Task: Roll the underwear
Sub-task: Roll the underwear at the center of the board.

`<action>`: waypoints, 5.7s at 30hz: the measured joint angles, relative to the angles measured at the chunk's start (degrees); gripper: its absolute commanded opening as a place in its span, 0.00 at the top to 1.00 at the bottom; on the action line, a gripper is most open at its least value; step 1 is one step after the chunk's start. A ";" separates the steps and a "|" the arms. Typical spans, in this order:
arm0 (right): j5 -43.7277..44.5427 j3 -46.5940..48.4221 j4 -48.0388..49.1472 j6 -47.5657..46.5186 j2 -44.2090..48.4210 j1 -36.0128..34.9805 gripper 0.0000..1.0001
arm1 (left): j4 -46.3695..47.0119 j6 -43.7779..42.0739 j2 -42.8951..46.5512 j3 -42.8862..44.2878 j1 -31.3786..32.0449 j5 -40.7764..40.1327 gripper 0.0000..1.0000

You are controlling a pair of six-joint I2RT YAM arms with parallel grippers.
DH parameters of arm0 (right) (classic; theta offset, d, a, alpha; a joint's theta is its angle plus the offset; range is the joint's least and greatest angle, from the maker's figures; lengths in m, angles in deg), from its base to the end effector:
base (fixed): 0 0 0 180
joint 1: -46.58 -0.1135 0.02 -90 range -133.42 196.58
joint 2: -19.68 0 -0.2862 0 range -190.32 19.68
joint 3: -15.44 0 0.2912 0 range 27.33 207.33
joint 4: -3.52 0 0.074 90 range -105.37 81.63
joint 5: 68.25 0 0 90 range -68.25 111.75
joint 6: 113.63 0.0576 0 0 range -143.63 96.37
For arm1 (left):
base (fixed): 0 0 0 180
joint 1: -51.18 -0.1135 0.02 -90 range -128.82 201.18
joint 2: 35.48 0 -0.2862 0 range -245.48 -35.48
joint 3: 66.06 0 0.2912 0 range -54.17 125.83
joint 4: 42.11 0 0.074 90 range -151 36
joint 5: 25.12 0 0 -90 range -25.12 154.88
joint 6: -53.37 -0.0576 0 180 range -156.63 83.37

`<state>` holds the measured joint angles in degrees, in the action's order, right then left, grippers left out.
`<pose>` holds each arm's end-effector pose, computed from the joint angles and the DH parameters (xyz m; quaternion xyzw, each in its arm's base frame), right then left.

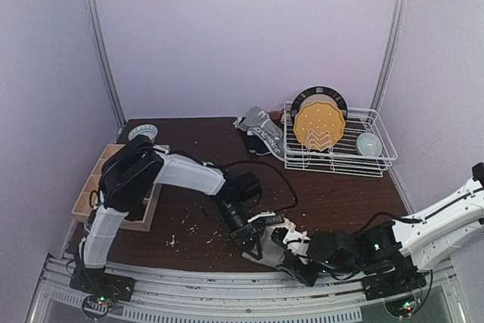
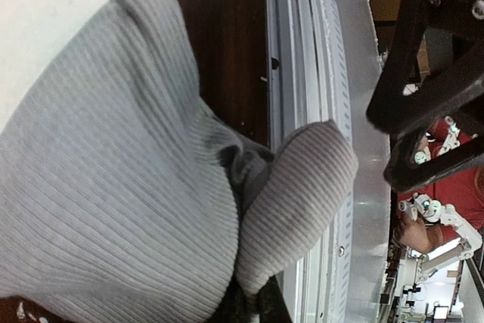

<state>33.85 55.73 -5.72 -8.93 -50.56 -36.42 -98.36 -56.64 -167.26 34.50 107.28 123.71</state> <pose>0.0457 0.2730 0.1551 -0.4668 0.7688 0.2586 0.3524 0.2181 -0.4129 0.0723 -0.5454 -0.6791 0.4728 0.1338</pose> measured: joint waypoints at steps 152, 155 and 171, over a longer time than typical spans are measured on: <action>-3.91 7.48 -2.56 -0.42 -16.57 8.57 1.00 | 29.49 40.79 11.47 -16.20 -0.85 -6.84 0.05; -6.56 4.22 -0.07 2.05 -13.99 9.16 1.00 | 31.50 42.10 16.48 -20.63 -0.94 -10.21 0.03; -35.91 -7.72 17.86 18.38 -10.49 28.50 1.00 | 48.30 41.51 28.52 -34.32 4.26 -28.65 0.02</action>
<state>-2.06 48.02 12.14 9.45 -61.05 -7.92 -50.06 -15.13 -138.74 0.18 111.54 95.05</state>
